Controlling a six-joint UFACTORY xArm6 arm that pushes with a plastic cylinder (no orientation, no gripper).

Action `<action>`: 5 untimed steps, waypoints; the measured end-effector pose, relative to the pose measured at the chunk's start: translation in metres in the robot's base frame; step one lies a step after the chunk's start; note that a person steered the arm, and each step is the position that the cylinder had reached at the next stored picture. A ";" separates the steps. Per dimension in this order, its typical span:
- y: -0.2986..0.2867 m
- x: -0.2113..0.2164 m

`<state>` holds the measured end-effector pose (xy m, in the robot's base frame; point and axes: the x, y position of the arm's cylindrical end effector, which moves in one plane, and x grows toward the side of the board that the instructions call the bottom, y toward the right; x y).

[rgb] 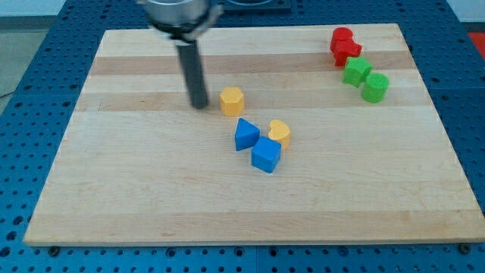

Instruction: Slide the yellow hexagon closer to the green circle

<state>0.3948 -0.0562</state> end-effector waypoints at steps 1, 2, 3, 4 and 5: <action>0.071 0.001; 0.057 0.001; 0.045 0.004; 0.094 0.005; 0.158 0.005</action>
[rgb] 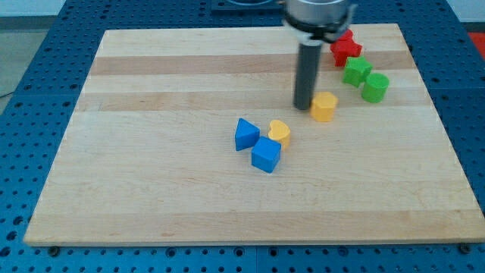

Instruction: Slide the yellow hexagon closer to the green circle

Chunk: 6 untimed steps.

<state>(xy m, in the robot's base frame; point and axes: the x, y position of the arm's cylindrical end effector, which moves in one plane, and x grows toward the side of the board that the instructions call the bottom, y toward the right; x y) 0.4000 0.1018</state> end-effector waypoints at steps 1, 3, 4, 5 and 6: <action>-0.003 0.005; 0.010 0.012; 0.064 0.020; 0.050 0.036; 0.039 0.069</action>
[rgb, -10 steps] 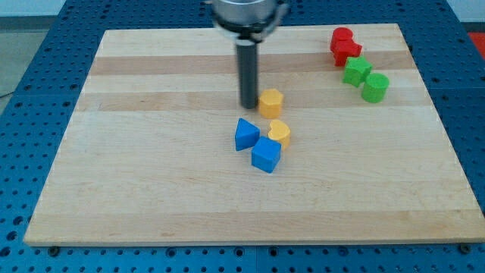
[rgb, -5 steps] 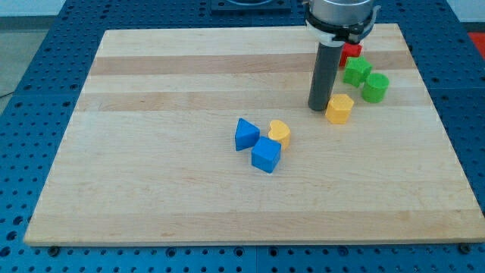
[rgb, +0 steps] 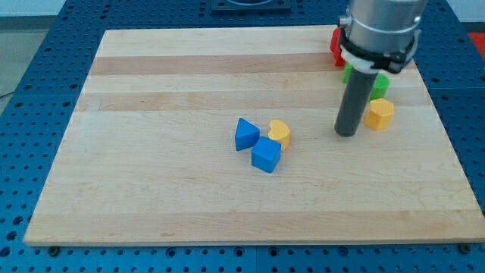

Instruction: Slide the yellow hexagon closer to the green circle

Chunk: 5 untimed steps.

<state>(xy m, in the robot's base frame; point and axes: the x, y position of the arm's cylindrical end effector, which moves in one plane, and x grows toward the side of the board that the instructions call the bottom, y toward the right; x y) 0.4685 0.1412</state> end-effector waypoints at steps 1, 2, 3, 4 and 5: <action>0.013 0.014; 0.036 -0.017; 0.039 -0.038; 0.035 -0.014; -0.020 -0.014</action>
